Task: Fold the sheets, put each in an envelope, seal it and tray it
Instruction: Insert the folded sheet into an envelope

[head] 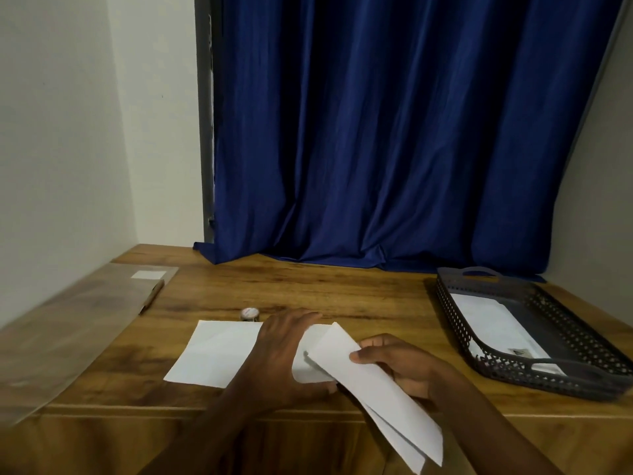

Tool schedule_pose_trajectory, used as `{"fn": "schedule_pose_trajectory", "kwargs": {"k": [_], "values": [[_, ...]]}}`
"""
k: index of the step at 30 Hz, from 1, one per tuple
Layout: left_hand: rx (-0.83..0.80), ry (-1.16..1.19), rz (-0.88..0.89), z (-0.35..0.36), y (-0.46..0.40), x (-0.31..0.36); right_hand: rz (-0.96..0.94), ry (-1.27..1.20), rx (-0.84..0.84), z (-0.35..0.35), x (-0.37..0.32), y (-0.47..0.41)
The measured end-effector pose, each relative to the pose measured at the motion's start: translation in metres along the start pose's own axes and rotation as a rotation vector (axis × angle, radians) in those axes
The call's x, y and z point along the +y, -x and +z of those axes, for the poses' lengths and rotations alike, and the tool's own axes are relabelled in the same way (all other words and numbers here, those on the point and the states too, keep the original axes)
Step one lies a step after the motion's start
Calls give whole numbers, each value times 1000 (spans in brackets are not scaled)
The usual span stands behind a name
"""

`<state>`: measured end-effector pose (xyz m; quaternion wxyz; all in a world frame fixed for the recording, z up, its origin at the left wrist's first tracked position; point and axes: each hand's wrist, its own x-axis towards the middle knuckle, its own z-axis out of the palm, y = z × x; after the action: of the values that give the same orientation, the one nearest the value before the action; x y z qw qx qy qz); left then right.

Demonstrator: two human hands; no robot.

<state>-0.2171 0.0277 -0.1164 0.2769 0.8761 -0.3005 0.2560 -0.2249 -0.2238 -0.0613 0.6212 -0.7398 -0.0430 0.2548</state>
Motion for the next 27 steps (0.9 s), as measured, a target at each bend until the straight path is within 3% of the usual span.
{"fn": "schedule_pose_trajectory", "kwargs": {"k": [5,9,12,16,19,22,27], "values": [[-68,148,-133,-8,-2,3,-59,-114,12,9,1,-6],[4,325,-297,-12,-1,2,-86,-276,-73,13,6,-13],[-146,411,-413,-13,-1,-1,-99,-329,-78,17,9,-17],[-390,190,-410,-19,-2,10,-78,-316,-26,16,10,-20],[-380,69,-304,-16,-2,12,-100,-275,0,15,10,-22],[-289,115,-258,-11,-1,6,-126,-183,98,7,8,-19],[-238,195,-314,-12,-5,6,-293,205,471,-19,-4,-17]]}}
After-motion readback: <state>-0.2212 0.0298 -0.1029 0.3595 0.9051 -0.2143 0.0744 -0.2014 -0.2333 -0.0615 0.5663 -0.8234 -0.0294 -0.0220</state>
